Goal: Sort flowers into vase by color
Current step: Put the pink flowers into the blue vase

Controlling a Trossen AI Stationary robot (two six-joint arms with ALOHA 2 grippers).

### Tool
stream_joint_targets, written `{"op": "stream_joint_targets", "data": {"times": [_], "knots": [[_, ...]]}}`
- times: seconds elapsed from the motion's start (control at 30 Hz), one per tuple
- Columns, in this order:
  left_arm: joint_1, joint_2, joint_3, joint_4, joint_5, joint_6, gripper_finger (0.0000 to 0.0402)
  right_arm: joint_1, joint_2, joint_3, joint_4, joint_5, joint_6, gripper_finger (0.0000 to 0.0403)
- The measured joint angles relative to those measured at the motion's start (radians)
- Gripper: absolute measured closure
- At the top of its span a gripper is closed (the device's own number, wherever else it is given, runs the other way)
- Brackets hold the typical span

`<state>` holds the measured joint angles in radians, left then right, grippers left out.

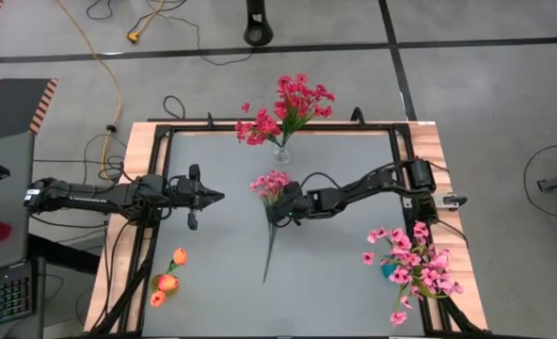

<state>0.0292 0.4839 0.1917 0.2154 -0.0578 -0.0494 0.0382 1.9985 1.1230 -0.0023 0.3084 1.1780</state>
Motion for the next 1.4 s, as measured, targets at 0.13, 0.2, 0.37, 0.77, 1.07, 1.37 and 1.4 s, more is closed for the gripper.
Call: {"op": "stream_joint_targets", "data": {"times": [0.13,0.2,0.37,0.77,1.07,1.37,1.4], "knots": [[0.0,0.0,0.0,0.0,0.0,0.0,0.0401,-0.001,0.001,0.003,-0.001,0.01,-0.006,0.0143],[0.0,0.0,0.0,0.0,0.0,0.0,0.0401,-0.007,0.002,0.003,0.0,0.011,-0.007,0.0143],[0.0,0.0,0.0,0.0,0.0,0.0,0.0401,-0.012,0.002,0.003,-0.004,0.008,-0.007,0.0148],[0.0,0.0,0.0,0.0,0.0,0.0,0.0401,-0.021,0.006,-0.001,-0.007,0.012,0.0,0.0287],[0.0,0.0,0.0,-0.001,0.0,0.0,0.0401,-0.022,0.006,-0.001,-0.002,0.013,-0.03,0.0379],[0.0,0.0,0.0,-0.001,0.0,0.0,0.0401,-0.021,-0.088,-0.002,-0.147,0.015,-0.149,0.037],[0.0,0.0,0.0,-0.001,0.0,0.0,0.0401,-0.02,-0.114,-0.002,-0.191,0.029,-0.162,0.0372]]}}
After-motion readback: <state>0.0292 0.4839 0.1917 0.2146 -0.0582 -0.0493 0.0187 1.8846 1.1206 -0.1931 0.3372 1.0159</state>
